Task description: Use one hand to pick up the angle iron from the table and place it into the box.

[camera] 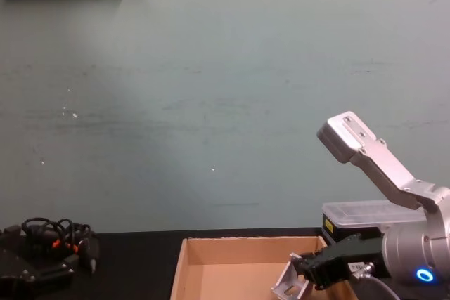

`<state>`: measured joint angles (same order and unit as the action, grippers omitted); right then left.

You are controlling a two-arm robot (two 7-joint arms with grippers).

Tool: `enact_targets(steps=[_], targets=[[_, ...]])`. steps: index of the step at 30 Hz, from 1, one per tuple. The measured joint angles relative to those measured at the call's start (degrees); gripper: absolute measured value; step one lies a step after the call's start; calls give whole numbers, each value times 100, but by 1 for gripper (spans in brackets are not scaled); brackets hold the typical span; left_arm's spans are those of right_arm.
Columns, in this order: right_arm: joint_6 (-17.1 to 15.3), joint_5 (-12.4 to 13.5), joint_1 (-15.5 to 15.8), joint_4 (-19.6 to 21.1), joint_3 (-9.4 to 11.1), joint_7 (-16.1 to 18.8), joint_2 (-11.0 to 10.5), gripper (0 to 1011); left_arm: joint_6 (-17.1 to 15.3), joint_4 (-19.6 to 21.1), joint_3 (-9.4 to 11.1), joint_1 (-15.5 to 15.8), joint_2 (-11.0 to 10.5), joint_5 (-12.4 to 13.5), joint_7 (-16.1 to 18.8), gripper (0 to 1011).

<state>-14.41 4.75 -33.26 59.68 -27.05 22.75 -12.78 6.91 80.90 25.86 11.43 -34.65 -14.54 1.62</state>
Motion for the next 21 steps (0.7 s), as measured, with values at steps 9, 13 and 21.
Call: enact_targets(steps=[9, 13, 21], targets=[[-12, 13, 4, 18, 1, -1, -7, 80, 0, 0, 0, 0, 0, 0, 0, 1011], [-19, 20, 6, 29, 4, -1, -10, 149, 0, 0, 0, 0, 0, 0, 0, 1011], [-30, 30, 10, 38, 6, -1, -13, 406, 0, 0, 0, 0, 0, 0, 0, 1011]])
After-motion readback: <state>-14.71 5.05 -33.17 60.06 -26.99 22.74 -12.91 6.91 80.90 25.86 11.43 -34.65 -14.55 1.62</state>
